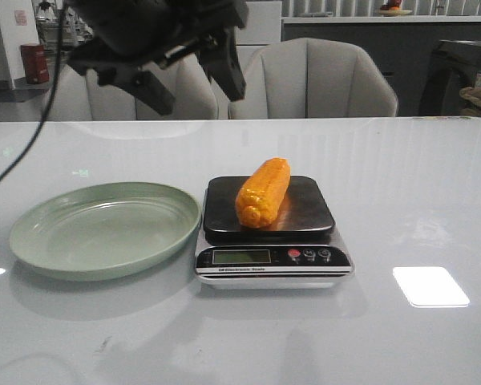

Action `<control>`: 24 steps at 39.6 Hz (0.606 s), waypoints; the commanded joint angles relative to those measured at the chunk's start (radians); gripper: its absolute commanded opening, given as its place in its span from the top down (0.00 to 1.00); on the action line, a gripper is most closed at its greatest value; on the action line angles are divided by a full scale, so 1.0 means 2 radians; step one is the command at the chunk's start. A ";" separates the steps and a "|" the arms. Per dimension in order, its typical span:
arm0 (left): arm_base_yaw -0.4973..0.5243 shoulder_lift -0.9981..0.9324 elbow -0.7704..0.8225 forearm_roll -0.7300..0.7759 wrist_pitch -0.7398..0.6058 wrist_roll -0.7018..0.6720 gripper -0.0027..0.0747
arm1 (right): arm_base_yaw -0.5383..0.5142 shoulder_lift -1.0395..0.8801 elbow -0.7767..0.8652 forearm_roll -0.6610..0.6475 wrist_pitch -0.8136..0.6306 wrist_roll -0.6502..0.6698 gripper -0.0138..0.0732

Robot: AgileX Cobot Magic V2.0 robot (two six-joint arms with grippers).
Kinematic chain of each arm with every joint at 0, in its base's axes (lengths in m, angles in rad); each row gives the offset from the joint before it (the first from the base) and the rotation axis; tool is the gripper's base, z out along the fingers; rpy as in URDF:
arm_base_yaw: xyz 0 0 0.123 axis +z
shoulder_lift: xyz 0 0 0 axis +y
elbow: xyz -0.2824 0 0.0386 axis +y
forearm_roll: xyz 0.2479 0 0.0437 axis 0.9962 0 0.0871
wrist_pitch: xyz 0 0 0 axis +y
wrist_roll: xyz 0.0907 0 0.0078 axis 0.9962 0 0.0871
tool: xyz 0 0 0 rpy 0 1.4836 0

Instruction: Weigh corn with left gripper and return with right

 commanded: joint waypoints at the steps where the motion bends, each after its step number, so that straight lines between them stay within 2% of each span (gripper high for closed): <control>1: 0.000 -0.074 0.016 0.017 -0.015 0.000 0.23 | -0.003 -0.010 0.005 0.001 -0.043 -0.005 0.65; 24: 0.000 -0.404 0.240 0.100 -0.013 0.000 0.23 | -0.003 -0.010 0.005 0.001 -0.043 -0.005 0.65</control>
